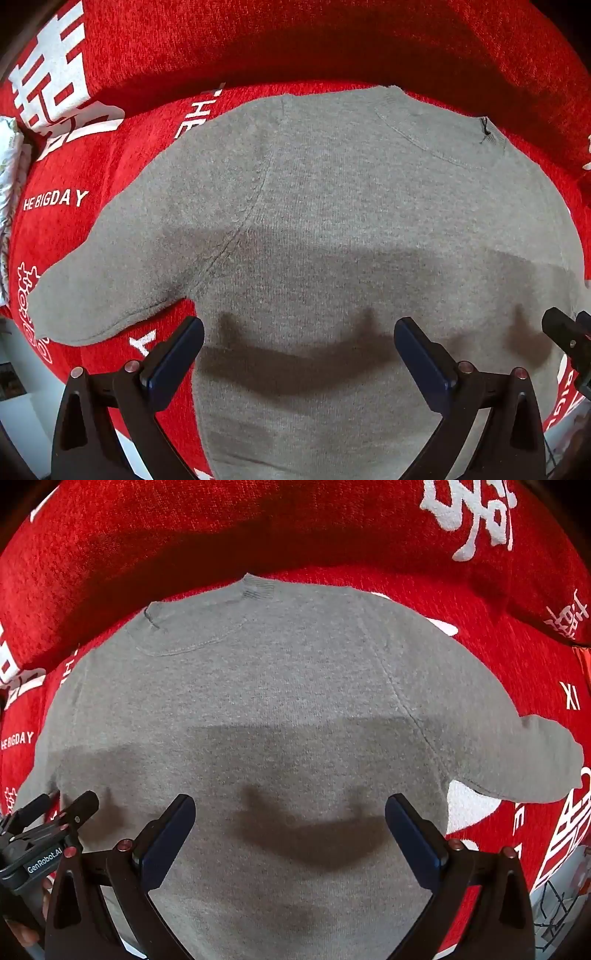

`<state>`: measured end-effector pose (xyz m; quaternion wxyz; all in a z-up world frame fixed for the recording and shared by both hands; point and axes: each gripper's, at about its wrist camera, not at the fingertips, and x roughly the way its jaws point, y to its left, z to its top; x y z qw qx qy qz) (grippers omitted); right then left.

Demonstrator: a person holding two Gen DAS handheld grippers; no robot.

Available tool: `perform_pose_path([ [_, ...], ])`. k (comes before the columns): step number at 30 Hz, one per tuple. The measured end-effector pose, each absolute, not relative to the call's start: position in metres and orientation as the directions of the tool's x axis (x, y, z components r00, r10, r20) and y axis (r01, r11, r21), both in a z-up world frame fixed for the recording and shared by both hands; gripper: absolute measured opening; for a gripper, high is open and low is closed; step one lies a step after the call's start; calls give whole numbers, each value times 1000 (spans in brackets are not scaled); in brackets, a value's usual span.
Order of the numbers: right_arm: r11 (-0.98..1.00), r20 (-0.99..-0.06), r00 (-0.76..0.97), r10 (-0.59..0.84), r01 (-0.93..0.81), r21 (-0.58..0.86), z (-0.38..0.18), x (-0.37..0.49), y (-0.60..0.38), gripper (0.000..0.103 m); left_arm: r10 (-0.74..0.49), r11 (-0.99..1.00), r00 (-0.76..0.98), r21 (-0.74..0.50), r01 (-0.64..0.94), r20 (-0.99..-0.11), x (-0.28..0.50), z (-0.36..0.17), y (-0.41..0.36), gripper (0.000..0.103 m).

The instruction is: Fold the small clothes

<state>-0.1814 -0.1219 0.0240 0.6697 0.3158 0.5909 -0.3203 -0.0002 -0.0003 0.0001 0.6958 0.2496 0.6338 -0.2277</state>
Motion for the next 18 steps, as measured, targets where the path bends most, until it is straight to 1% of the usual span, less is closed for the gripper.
perform_pose_path([
  [18,600,-994,97,-58,799,43,25,-176,-124,102,-4,775,90,54,629,-996,-2,2,-4,103],
])
